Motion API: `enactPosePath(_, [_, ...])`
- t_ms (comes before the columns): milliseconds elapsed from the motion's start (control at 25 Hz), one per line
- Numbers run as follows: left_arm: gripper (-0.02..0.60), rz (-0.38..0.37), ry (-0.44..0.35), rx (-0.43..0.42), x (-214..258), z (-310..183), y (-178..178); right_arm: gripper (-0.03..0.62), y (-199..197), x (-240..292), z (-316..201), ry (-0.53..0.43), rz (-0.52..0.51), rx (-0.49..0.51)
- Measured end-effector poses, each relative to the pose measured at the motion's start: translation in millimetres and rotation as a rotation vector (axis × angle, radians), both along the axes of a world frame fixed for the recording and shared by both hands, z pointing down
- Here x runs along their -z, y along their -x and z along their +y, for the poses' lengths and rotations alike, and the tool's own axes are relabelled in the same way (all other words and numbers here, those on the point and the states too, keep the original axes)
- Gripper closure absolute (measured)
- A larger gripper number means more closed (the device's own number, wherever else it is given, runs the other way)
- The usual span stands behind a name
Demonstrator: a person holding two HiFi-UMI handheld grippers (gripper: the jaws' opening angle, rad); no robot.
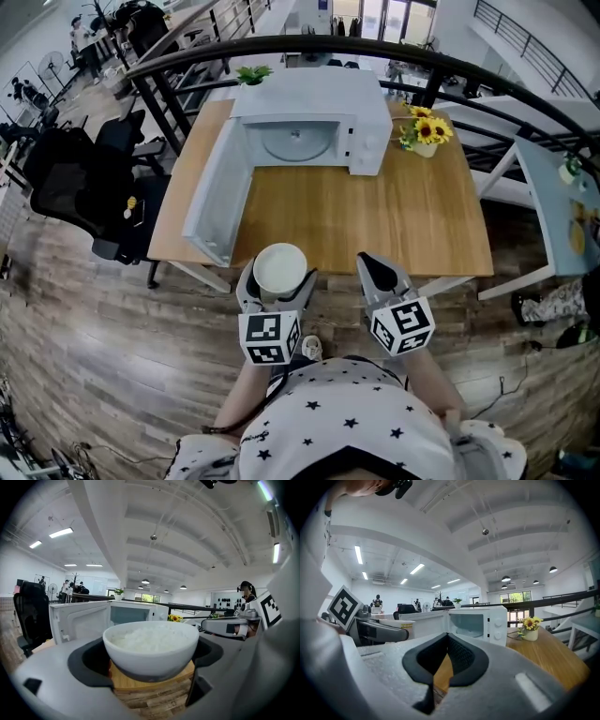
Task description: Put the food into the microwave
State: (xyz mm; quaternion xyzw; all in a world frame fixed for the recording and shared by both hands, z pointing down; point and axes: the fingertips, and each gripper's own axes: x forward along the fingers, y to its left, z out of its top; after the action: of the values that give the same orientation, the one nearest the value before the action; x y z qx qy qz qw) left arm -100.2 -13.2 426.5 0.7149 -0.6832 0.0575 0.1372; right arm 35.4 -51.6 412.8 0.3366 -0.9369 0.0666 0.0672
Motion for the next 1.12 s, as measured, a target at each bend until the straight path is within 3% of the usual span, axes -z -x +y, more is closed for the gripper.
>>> enactPosePath(480, [0.092, -0.002, -0.001, -0.044, -5, -57, 36, 0.588, 40, -6, -54, -0.002, -0.003, -0.038])
enactPosePath(1120, [0.092, 0.01, 0.024, -0.047, -20, -100, 56, 0.588, 55, -18, -88, 0.026, 0.001, -0.058])
